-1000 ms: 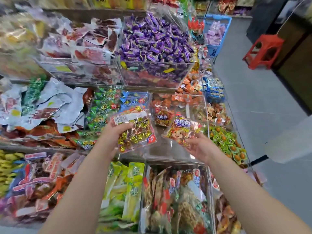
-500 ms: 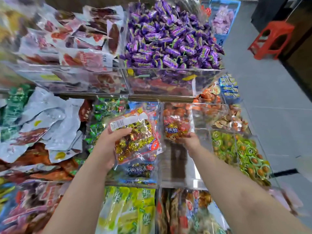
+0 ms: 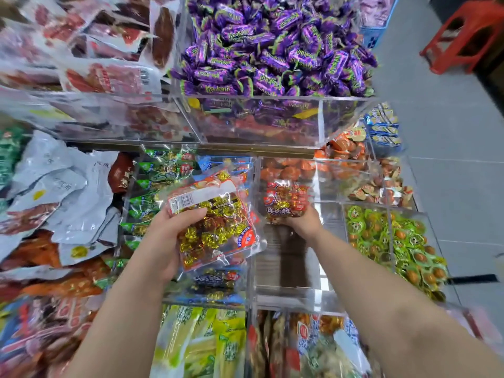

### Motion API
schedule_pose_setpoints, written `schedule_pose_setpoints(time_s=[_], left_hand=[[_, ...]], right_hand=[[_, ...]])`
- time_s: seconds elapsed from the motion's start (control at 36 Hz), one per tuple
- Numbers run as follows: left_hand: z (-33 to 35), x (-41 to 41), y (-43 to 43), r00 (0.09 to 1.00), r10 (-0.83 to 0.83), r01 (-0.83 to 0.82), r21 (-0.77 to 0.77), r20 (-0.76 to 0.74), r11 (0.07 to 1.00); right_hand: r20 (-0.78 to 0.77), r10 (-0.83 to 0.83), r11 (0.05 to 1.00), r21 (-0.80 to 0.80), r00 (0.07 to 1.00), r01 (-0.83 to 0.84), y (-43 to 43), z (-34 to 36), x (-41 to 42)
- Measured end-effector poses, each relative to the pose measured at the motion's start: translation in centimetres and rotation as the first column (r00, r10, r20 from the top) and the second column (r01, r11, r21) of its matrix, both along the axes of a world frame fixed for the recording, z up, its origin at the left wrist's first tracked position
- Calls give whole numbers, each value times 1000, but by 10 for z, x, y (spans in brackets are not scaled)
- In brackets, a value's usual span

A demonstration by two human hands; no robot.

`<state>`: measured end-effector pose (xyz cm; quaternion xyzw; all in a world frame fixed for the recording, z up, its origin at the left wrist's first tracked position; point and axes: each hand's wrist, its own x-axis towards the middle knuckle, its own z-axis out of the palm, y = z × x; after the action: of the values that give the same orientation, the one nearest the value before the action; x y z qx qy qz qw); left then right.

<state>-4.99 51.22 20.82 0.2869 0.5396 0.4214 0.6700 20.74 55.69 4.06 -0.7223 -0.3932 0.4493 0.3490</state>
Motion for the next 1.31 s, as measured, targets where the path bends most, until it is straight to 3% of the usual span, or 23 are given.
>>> schedule_pose_setpoints(time_s=[0.11, 0.22, 0.31, 0.36, 0.42, 0.47, 0.53, 0.61, 0.69, 0.75, 0.81, 0.86, 0.97, 1.06, 1.11, 1.31], left_hand=[[3, 0, -4, 1000, -19, 19, 10, -1, 1000], [8, 4, -8, 999, -42, 41, 27, 23, 999], [10, 9, -12, 998, -64, 63, 29, 27, 998], [9, 12, -16, 997, -72, 71, 31, 9, 997], [7, 16, -19, 996, -92, 93, 38, -19, 995], [7, 22, -24, 991, -125, 127, 48, -52, 991], [5, 29, -28, 986, -138, 144, 63, -97, 987], [-1, 36, -34, 986, -114, 123, 72, -121, 990], [-7, 37, -37, 990, -92, 96, 31, -111, 995], [-8, 36, -38, 989, -113, 112, -14, -95, 994], [-6, 36, -40, 980, -187, 185, -42, -64, 982], [-4, 37, -45, 958, -280, 277, -50, -62, 960], [-3, 41, -48, 936, -336, 330, -71, -105, 941], [-7, 40, -46, 925, -341, 332, -80, -168, 940], [-7, 39, -46, 940, -315, 311, -46, -132, 949], [-8, 24, -26, 974, -107, 127, 87, -199, 988]], right_hand=[[-117, -98, 989, -122, 988, 83, -7, -2, 11], [-65, -157, 968, -210, 985, 140, -26, 10, 14], [-43, -286, 946, -173, 957, 275, -46, 37, 10], [-121, -351, 935, -106, 929, 339, -64, 63, 4], [-314, -289, 957, -79, 904, 279, -84, 91, -4], [-507, -108, 993, -23, 855, 112, -104, 122, -16], [-553, 86, 996, 28, 828, -85, -120, 145, -29], [-425, 234, 972, 78, 874, -222, -138, 157, -41], [-254, 400, 906, 255, 881, -338, -155, 163, -40], [100, 476, 833, 267, 874, -485, -161, 167, -37], [504, 393, 771, 276, 769, -575, -161, 167, -36], [656, 224, 750, 357, 720, -558, -159, 163, -34], [722, 83, 749, 409, 686, -522, -159, 161, -26], [737, 16, 654, 504, 676, -564, -157, 166, -21], [682, -18, 612, 586, 731, -531, -156, 168, -17], [480, -119, 744, 623, 869, -242, -149, 175, 16]])
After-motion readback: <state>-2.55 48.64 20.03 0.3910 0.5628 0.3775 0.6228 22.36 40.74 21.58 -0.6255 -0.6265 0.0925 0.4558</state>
